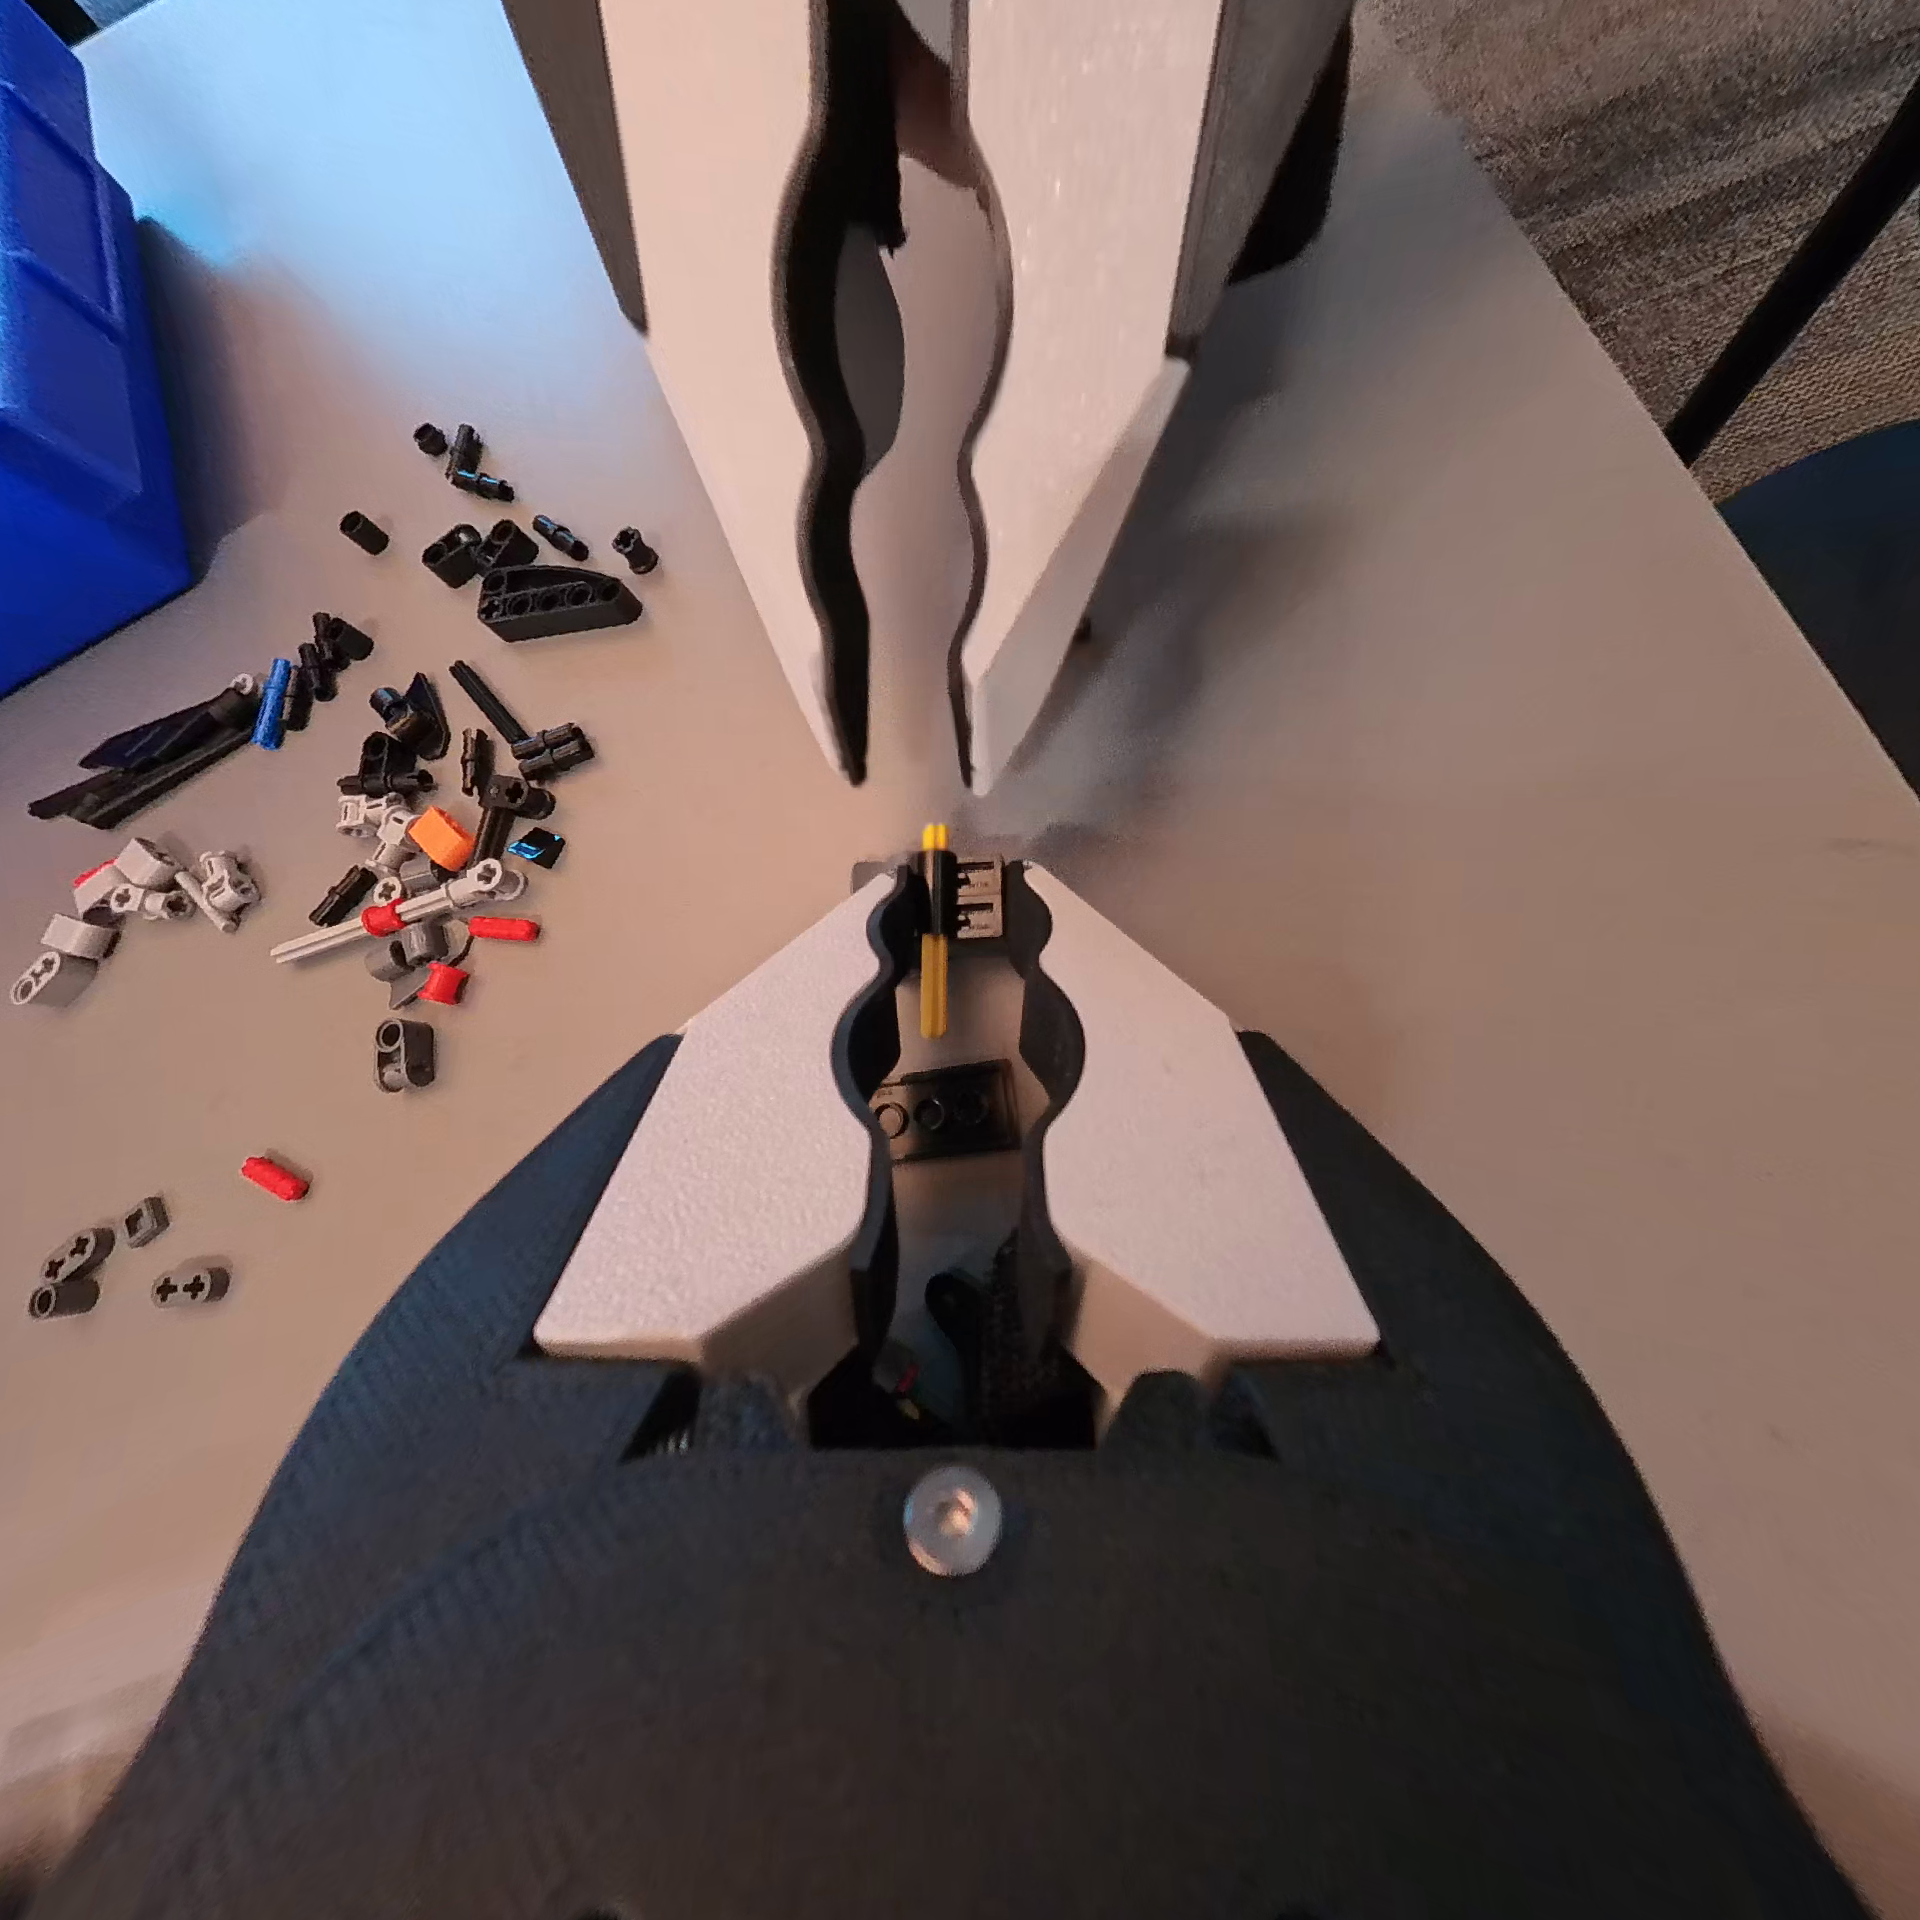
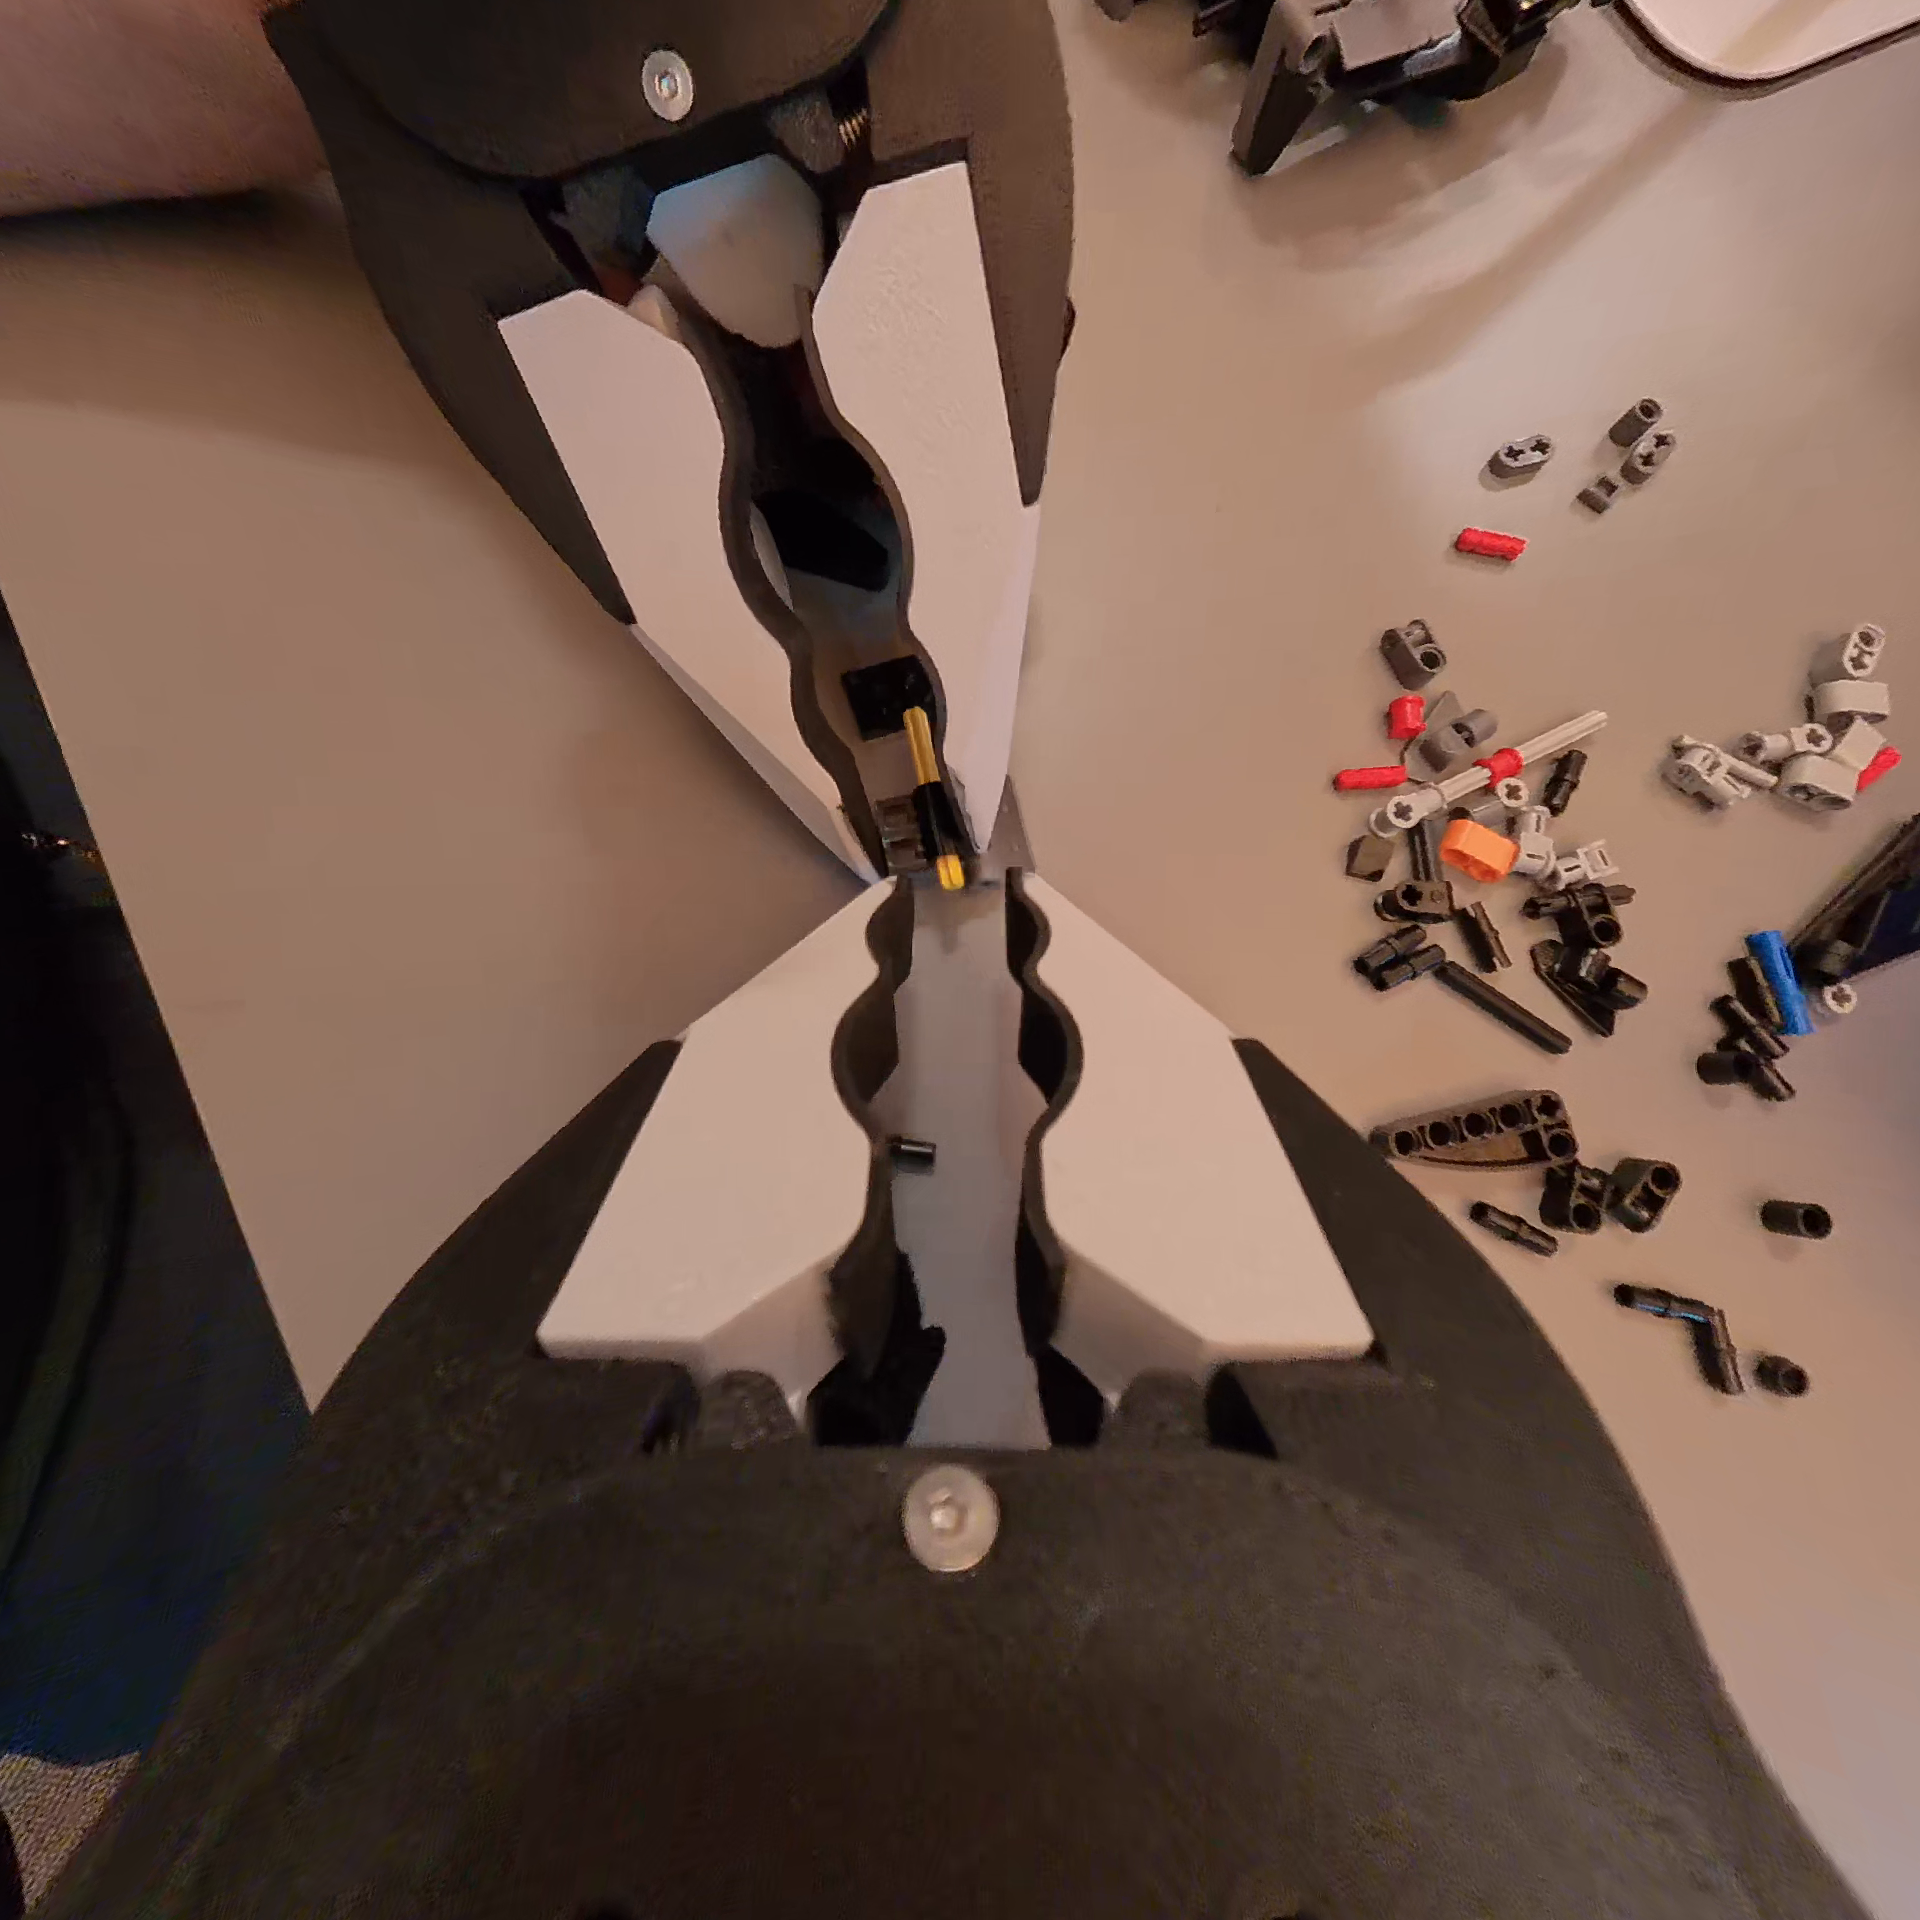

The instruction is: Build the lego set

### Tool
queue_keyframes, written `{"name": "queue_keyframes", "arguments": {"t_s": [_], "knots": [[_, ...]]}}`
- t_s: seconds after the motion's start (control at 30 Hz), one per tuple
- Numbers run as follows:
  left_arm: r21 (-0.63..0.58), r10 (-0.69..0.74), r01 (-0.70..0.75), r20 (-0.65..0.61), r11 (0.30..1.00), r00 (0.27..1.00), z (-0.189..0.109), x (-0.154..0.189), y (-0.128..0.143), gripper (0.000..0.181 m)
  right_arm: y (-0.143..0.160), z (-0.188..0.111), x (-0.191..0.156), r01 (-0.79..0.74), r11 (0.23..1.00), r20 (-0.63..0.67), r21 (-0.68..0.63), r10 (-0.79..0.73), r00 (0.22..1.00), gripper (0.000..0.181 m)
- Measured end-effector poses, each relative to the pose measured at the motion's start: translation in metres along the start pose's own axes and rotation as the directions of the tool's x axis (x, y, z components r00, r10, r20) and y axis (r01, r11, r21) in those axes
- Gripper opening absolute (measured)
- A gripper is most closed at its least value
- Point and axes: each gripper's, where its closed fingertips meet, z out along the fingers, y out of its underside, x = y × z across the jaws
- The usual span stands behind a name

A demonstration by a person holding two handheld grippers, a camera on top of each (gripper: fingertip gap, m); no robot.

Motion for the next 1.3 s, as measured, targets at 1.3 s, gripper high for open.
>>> {"name": "queue_keyframes", "arguments": {"t_s": [1.3], "knots": [[-0.040, 0.021, -0.020, 0.010, 0.999, 1.000, -0.008, 0.000, 0.008, 0.027, -0.002, 0.041, 0.129, 0.002, 0.975, -0.093, -0.222, -0.023, 0.995, 0.011]]}}
